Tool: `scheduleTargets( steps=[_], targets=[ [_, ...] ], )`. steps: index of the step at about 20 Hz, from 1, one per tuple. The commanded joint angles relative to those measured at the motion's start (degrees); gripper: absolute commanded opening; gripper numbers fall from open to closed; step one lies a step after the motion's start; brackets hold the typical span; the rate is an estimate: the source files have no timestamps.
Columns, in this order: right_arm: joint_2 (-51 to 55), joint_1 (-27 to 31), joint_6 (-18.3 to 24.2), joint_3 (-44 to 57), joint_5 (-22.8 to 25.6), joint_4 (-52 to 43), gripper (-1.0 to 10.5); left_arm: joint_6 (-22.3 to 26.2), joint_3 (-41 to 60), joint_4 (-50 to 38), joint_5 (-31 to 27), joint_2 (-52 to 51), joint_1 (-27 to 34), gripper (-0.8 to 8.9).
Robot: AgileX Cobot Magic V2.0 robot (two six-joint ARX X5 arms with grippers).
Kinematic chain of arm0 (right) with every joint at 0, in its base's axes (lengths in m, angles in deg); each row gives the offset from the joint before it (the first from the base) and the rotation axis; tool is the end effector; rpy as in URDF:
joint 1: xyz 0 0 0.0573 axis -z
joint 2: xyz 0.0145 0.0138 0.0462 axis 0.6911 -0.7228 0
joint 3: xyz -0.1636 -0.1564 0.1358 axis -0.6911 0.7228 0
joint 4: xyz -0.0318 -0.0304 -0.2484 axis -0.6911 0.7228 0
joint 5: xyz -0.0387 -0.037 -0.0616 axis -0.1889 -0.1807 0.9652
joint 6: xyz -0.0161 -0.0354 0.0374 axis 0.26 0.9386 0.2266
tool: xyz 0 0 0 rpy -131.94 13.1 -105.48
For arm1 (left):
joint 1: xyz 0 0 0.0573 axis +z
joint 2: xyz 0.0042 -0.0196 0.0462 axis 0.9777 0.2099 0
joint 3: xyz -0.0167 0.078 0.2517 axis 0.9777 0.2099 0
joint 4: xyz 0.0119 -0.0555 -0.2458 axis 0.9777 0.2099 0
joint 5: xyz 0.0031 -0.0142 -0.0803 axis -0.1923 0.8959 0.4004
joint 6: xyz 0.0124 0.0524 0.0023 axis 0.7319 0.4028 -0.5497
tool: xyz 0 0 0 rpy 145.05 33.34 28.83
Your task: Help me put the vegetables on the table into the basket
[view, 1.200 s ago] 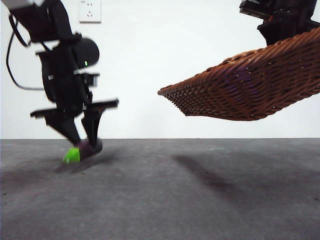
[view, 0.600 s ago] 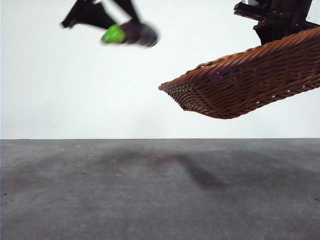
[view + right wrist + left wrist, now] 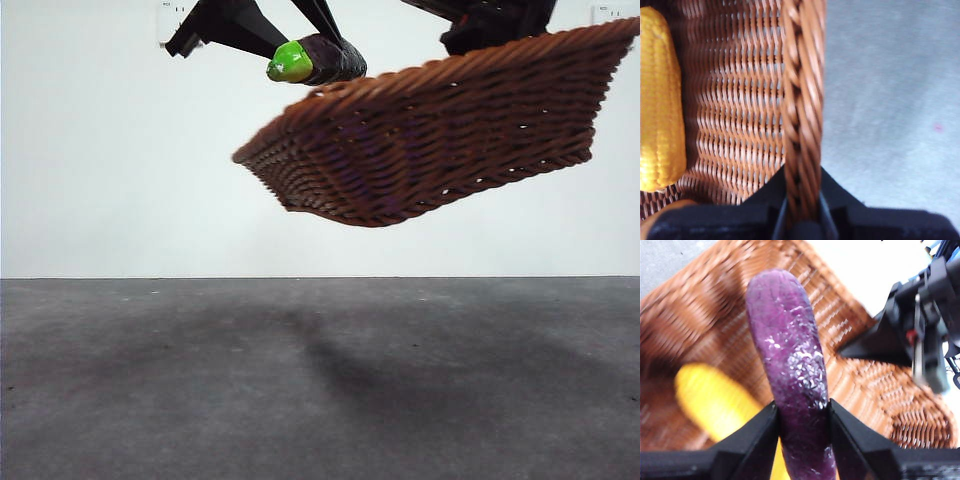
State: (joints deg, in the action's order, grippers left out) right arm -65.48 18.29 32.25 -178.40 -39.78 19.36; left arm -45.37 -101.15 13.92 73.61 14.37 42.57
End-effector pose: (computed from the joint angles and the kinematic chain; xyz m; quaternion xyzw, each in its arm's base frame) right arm 0.2927 0.1446 0.3308 -0.0239 0.5933 0.2048 0.7781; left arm 0.2599 -0.1965 0.3481 -0.0921 0.4128 -0.3757 0.8246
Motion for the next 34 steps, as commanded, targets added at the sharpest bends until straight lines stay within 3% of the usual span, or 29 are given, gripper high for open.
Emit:
scheduleTargets(
  steps=[1,4,6,7,14,16,19,20,22,23,28,32,34],
  targets=[
    [0.28,-1.77,-0.94,0.0,-0.61,-0.85,-0.1,-1.16,0.2,0.07,0.07,0.55,-0.04,0.27],
    [0.28,-3.8,-1.86,0.0,-0.63,-1.73,-0.1,-2.91,0.2,0.26,0.02,0.55,-0.26,0.51],
    [0.28,-4.28,-2.21,0.0,-0.81,-1.77,-0.1,-3.45,0.2,0.94,0.02,0.55,-0.26,2.25],
    [0.28,-4.28,-2.21,0.0,-0.9,-1.7,-0.1,-3.52,0.2,1.22,0.02,0.55,-0.26,2.58],
    [0.28,-4.17,-2.21,0.0,-0.57,-1.42,-0.1,-4.42,0.2,0.04,0.37,-0.04,0.28,2.58],
    [0.28,-4.09,-2.19,0.0,0.76,-1.42,-0.1,-3.02,0.2,1.11,0.92,-2.6,2.23,2.56],
    [0.24,-2.36,-1.92,0.0,1.33,-1.55,-0.1,6.69,0.2,6.51,0.63,-9.16,2.95,2.46],
    [0.17,-1.55,-1.73,0.0,1.33,-1.77,-0.1,9.92,0.2,9.11,0.04,-11.52,3.15,2.03],
    [0.17,1.51,-0.74,0.0,1.31,-2.29,-0.1,13.73,0.2,15.1,-2.23,-17.03,3.19,-0.2],
    [0.17,2.99,-0.61,0.0,1.29,-2.6,-0.1,15.02,0.2,18.14,-2.54,-19.58,3.17,-0.09],
    [-1.27,12.17,2.38,0.0,-3.43,-5.38,-0.1,17.73,0.2,32.46,-2.75,-29.99,3.15,-0.09],
    [-5.81,18.14,4.13,0.0,-9.11,-7.56,-0.1,18.14,0.22,38.75,-10.08,-34.56,3.15,-0.09],
    [-8.7,19.91,5.81,0.0,-10.03,-7.91,-0.1,18.03,0.26,38.73,-10.47,-36.26,3.15,-0.09]
  ],
)
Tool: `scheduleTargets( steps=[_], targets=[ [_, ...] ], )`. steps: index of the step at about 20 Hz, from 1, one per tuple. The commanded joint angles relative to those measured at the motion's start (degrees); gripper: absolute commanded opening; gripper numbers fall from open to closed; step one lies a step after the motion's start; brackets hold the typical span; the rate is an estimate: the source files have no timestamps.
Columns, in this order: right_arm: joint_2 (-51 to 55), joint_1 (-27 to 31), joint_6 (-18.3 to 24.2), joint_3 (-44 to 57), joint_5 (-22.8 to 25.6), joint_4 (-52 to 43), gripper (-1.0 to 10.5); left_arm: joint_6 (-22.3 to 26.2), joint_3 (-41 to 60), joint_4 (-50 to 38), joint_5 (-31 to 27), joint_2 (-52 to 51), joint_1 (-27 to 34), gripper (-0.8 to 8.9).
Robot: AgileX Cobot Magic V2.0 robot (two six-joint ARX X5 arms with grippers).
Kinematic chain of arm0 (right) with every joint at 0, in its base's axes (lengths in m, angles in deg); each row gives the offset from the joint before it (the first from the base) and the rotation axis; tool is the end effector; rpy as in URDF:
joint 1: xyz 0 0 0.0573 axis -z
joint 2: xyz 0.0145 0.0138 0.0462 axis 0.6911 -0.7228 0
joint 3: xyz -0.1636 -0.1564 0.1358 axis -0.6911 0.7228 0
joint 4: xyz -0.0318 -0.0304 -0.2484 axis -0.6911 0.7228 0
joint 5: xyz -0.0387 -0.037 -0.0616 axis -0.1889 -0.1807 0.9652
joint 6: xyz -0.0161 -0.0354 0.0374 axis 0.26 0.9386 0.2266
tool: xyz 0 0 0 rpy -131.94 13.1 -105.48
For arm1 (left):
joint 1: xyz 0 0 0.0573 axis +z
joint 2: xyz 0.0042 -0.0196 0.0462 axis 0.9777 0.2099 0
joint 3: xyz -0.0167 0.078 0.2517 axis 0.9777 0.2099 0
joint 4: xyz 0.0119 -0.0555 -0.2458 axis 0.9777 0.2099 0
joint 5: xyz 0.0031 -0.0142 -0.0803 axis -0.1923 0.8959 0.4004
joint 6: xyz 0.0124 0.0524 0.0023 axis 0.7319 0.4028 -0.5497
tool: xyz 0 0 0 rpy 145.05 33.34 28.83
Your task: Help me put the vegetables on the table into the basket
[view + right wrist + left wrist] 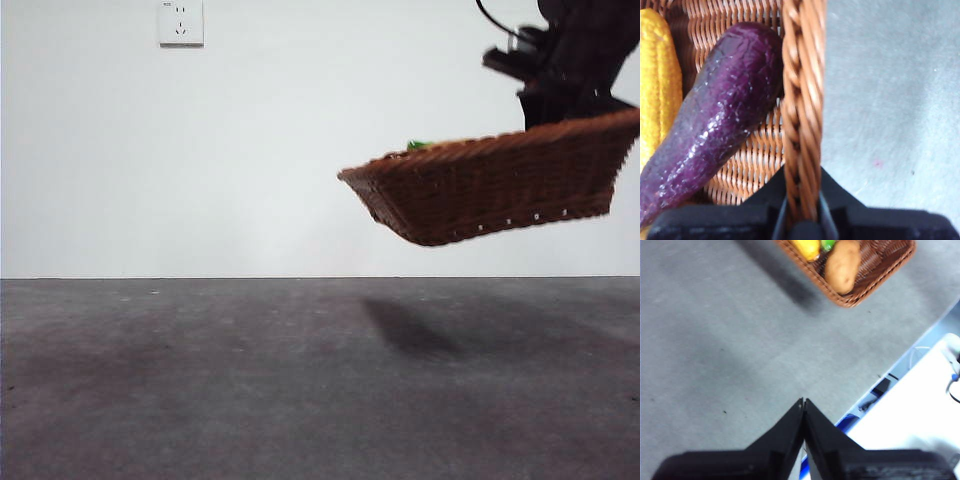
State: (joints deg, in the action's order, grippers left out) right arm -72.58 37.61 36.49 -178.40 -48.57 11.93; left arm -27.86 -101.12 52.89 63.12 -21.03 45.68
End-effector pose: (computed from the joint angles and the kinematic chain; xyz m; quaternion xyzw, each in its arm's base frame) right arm 0.3608 0.0478 0.2955 0.0903 0.5825 0.1550 0.7928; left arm 0.0837 -0.0585 0.4214 0.0618 0.3746 -0.3285 0.8648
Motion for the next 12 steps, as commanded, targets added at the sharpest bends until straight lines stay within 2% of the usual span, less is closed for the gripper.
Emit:
scheduleTargets(
  steps=[1,3,12],
  targets=[
    [-2.99,1.4,1.86,0.0,-2.08,-0.92,-0.1,0.11,0.24,-0.24,0.04,-1.29,0.04,-0.09],
    [-5.66,2.56,3.1,0.0,-3.78,-2.29,-0.1,-0.83,0.24,-0.24,0.07,-1.55,0.04,-0.09],
    [-18.21,3.98,3.78,0.0,-4.76,-8.63,-0.1,-1.14,0.24,-0.24,0.04,-0.61,0.04,-0.09]
  ],
)
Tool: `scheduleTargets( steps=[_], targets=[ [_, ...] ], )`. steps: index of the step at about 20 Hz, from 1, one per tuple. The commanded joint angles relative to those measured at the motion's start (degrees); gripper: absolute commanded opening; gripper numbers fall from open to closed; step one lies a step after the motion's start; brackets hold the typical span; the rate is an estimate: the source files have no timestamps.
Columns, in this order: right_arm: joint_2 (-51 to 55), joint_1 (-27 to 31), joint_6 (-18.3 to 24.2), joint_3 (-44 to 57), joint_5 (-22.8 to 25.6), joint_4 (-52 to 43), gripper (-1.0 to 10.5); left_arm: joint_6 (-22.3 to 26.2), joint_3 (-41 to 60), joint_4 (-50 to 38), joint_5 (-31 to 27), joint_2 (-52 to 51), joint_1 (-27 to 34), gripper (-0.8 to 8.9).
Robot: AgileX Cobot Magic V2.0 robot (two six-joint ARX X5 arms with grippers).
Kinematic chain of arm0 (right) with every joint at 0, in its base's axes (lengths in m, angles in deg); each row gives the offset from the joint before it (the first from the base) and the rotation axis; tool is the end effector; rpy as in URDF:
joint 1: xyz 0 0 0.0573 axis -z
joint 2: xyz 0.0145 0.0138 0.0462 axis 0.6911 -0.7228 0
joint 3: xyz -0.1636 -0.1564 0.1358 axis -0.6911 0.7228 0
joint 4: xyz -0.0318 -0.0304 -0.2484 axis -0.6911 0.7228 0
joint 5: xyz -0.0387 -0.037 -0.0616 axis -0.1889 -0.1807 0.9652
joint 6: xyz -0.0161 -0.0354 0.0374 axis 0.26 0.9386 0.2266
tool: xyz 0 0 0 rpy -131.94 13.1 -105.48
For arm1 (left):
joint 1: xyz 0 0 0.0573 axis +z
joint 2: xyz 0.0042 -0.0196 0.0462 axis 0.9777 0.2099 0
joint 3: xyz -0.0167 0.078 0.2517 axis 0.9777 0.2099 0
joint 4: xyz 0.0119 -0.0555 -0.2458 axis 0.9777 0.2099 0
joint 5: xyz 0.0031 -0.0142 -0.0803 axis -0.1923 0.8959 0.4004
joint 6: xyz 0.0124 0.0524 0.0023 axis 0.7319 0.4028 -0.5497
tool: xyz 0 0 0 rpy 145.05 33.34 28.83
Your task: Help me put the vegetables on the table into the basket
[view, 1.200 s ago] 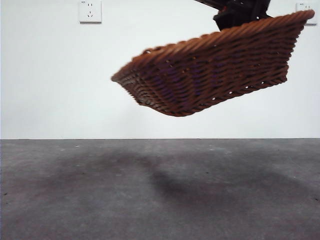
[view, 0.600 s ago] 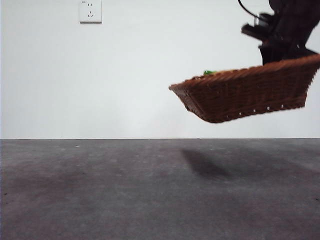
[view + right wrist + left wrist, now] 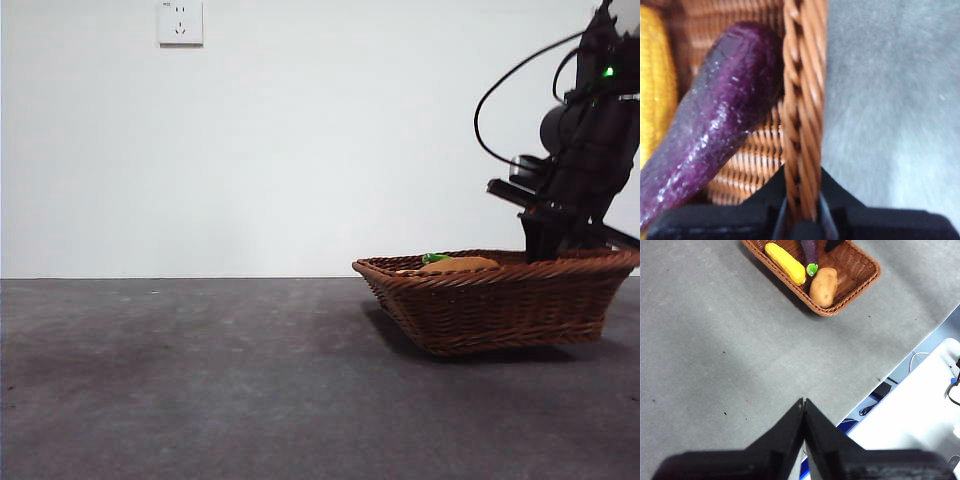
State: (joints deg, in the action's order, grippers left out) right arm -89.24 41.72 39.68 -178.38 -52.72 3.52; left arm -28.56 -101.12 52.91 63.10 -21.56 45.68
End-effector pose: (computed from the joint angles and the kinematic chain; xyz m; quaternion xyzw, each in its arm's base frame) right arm 0.4175 0.0257 0.1911 0.1196 0.6281 0.1617 0.7517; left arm 0.0811 -0.0570 0.4221 0.0558 0.3725 -0.3268 0.8668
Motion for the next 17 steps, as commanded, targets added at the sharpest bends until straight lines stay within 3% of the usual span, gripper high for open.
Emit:
scheduleTargets(
  steps=[1,4,5,8,11,17],
  targets=[
    [-2.36,-0.13,0.63,-0.02,-0.61,-0.48,-0.1,-0.42,0.24,-0.26,0.04,0.04,0.04,-0.09],
    [-3.06,-0.13,0.72,-0.02,0.09,-0.68,-0.1,-0.39,0.24,-0.26,0.04,0.59,0.04,-0.09],
    [-3.08,-0.13,0.68,-0.02,0.9,-0.85,0.5,-0.42,0.24,-0.26,0.04,0.79,0.04,-0.09],
    [-2.89,-0.13,0.22,-0.02,1.81,-0.07,5.1,-0.37,0.24,-0.26,0.04,0.9,0.04,-0.09],
    [2.1,-0.13,0.24,-0.09,3.98,1.09,5.0,-0.13,0.24,-0.26,0.0,0.9,0.04,-0.09],
    [28.81,-0.68,-1.22,-0.09,14.08,10.03,5.0,-0.09,0.24,-0.28,-0.02,0.9,0.04,-0.09]
  ],
)
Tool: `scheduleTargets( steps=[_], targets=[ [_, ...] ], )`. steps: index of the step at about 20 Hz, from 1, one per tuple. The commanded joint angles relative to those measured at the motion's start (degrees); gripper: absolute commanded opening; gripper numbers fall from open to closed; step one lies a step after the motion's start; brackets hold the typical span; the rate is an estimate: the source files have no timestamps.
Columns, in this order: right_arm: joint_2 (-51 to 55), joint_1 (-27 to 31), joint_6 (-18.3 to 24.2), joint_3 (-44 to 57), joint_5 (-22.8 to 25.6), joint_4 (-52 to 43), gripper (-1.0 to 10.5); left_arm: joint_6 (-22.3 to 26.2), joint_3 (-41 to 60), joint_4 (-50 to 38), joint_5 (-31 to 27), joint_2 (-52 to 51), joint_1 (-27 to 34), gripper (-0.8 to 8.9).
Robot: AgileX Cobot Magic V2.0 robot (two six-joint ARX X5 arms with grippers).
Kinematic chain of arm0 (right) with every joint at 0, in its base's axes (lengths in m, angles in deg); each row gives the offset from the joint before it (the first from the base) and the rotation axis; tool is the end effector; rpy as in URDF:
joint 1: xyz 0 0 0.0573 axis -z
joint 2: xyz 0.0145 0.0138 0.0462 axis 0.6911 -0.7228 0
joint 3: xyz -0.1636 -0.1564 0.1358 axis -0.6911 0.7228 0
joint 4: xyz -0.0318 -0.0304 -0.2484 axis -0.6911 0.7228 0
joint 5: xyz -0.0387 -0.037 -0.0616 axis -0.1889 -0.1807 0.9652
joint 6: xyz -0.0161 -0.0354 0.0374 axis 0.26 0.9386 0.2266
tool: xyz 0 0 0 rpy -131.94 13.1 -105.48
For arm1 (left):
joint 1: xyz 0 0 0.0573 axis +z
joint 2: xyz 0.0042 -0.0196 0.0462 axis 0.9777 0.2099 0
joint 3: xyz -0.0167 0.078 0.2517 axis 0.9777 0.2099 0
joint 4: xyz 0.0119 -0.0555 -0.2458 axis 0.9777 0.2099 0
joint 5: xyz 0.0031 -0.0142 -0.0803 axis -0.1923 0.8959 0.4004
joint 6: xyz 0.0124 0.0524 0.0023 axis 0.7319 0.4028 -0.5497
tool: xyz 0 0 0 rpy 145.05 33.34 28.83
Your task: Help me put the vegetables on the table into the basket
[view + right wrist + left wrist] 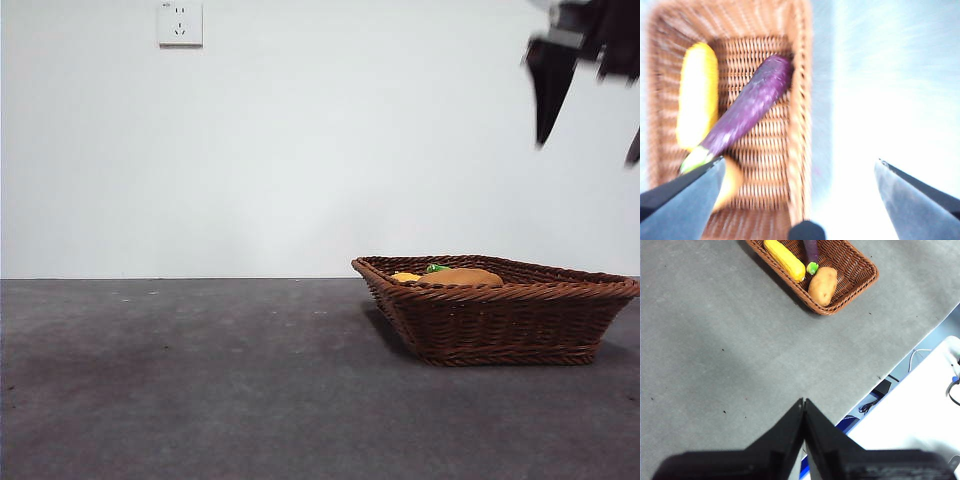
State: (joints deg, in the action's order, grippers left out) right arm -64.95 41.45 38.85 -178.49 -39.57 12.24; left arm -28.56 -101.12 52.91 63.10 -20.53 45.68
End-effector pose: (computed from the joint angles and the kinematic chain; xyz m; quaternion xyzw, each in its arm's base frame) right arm 0.3349 0.0181 0.3387 0.0451 0.5266 0.0813 0.8450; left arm 0.0860 -0.0600 0.4206 0.0574 0.3807 -0.3254 0.8637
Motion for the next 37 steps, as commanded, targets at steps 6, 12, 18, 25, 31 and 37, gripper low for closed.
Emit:
scheduleTargets(
  steps=[6,12,18,25,31,37],
  targets=[
    [25.77,-0.42,-0.39,0.02,2.21,9.07,-0.2,0.77,0.24,-0.31,-1.01,0.42,0.04,-0.09],
    [41.27,-0.39,-0.39,0.04,2.21,15.58,-0.1,-0.02,0.24,-0.31,-0.94,0.35,0.04,-0.09],
    [47.12,-0.39,-0.37,0.02,2.23,15.56,0.0,-0.66,0.24,-0.31,-0.59,0.79,0.04,-0.07],
    [43.52,-0.39,-0.37,0.02,2.23,15.56,0.0,-0.63,0.24,-0.33,-0.59,4.37,0.04,-0.04],
    [36.85,-0.39,-0.37,0.02,2.23,15.56,0.0,-0.63,0.24,-0.33,-0.61,11.08,0.04,-0.04],
    [26.77,-0.35,-0.37,0.02,2.64,15.56,0.0,11.06,1.42,-15.19,-3.37,11.8,2.32,-0.04]
  ],
)
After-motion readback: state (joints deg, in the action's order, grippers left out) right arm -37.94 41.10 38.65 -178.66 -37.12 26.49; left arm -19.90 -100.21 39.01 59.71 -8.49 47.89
